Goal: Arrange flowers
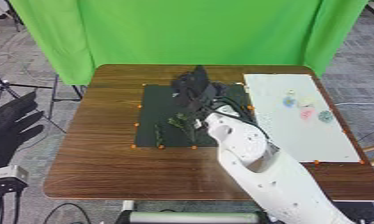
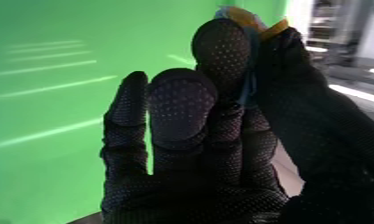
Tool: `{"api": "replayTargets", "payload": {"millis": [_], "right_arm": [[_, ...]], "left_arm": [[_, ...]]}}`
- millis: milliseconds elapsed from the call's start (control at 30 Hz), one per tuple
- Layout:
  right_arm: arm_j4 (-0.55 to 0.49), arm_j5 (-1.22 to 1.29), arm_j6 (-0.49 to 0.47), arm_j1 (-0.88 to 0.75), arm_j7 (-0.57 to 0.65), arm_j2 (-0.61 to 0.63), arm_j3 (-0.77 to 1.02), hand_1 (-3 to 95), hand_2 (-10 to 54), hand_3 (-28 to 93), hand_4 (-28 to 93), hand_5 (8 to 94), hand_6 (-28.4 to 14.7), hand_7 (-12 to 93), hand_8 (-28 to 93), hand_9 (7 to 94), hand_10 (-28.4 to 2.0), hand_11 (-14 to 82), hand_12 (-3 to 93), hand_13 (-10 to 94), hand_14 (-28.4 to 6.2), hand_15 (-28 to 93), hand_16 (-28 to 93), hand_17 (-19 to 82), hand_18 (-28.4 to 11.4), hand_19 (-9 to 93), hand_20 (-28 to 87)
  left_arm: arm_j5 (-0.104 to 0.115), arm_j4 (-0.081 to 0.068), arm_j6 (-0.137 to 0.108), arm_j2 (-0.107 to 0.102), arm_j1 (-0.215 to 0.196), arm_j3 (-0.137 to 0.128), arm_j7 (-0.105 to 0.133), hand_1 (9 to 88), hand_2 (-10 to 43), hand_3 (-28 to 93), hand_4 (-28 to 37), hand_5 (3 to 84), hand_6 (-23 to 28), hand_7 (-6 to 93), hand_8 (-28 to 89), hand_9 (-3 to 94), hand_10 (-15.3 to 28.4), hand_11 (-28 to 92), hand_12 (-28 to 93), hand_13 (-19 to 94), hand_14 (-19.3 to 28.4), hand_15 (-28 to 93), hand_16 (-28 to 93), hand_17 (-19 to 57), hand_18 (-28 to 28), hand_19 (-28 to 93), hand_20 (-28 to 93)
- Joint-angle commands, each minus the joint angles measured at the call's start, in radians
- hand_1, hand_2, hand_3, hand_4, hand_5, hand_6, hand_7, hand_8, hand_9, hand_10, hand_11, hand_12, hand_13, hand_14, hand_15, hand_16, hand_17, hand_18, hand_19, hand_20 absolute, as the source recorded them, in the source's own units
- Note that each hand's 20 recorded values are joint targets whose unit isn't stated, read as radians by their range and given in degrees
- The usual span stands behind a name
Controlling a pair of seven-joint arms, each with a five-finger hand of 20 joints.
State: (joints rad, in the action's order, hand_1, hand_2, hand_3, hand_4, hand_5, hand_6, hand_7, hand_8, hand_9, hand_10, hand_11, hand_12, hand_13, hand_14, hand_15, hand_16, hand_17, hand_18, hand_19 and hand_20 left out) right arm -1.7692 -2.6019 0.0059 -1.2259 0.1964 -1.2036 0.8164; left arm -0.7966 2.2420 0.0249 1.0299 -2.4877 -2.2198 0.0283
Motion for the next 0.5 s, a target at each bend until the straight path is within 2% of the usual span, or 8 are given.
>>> {"api": "replayTargets", "payload": {"millis": [33,233,367,500], "right_arm": [[0.066,-0.08,-0.059,0.018,-0.055,-0.135,-0.111,46.0,-9.2,84,-28,67.6,3.5,52,2,85.1,-4.8,26.4,50.3,74,-3.0,67,32,19,-18.2,69,49],[0.119,-0.124,-0.078,0.019,-0.062,-0.158,-0.166,46.1,-9.1,84,-28,67.3,3.6,52,2,85.0,-4.8,26.3,50.4,74,-3.0,67,32,19,-18.2,69,49],[0.121,-0.137,-0.088,0.002,-0.063,-0.167,-0.175,46.2,-9.1,84,-28,66.9,3.7,52,2,85.0,-4.7,26.1,50.4,74,-3.0,67,32,19,-18.2,69,49],[0.158,-0.176,-0.084,0.002,-0.074,-0.185,-0.187,46.3,-9.0,83,-28,66.8,3.6,52,2,85.0,-4.8,25.8,50.2,74,-3.1,67,32,19,-18.1,69,49]], "left_arm": [[-0.004,-0.01,-0.005,-0.026,0.02,0.022,-0.015,21.4,-0.1,70,-28.3,21.1,0.9,20.8,-10,16.9,8.8,11,20,14,10.9,15,8,-11.1,18.4,37,9],[-0.003,-0.017,0.0,-0.039,0.033,0.036,-0.023,21.4,-0.1,70,-28.3,21.0,0.8,20.9,-10,16.9,8.8,11,20,14,10.9,15,8,-11.1,18.4,37,9],[-0.003,-0.019,0.002,-0.039,0.034,0.041,-0.031,21.5,-0.1,70,-28.3,21.0,0.9,20.9,-10,16.9,8.8,11,20,14,10.9,15,8,-11.0,18.4,37,9],[-0.015,-0.019,0.002,-0.05,0.044,0.046,-0.043,21.5,-0.1,70,-28.3,21.1,0.9,20.8,-10,16.9,8.8,11,20,14,10.9,15,8,-11.0,18.4,37,9]]}}
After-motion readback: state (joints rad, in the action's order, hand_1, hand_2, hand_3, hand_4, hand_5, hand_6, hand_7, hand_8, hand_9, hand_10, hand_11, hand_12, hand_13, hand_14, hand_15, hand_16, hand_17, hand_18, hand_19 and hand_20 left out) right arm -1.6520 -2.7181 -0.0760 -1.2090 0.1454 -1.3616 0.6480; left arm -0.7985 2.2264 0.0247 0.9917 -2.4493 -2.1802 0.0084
